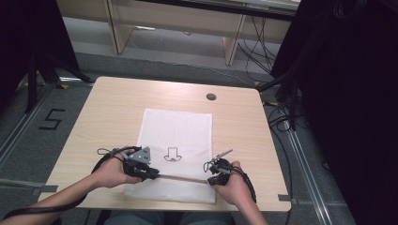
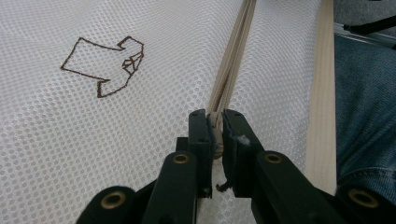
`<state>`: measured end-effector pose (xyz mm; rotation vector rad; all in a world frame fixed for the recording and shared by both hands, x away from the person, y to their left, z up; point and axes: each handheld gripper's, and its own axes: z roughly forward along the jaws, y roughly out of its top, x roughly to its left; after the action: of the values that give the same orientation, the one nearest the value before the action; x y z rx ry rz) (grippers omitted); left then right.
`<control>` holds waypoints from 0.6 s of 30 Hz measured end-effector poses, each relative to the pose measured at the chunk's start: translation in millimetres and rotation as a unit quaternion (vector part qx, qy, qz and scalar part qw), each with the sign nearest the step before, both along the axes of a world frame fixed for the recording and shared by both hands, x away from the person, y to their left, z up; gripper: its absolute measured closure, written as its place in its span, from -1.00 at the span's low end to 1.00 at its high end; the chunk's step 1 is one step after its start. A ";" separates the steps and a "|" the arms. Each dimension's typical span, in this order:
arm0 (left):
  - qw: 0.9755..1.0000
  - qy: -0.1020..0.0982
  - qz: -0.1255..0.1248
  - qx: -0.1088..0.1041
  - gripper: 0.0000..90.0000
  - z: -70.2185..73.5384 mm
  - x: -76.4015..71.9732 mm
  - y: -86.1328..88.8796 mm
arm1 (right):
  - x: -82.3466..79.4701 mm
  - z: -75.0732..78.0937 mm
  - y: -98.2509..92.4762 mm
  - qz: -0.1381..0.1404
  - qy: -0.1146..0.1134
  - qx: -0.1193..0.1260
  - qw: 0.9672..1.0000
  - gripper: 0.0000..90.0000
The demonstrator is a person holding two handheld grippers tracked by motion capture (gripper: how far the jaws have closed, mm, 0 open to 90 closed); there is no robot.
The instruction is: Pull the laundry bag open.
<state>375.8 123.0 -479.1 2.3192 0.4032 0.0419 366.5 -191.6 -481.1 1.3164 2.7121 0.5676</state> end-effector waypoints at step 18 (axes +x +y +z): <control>1.000 0.001 0.007 0.005 0.82 -2.6 0.1 13.2 | 0.2 0.2 1.0 0.009 -0.003 -0.002 1.000 1.00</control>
<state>375.9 136.3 -481.7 2.3257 0.4215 0.0499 366.7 -190.6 -480.9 1.2885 2.7211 0.5666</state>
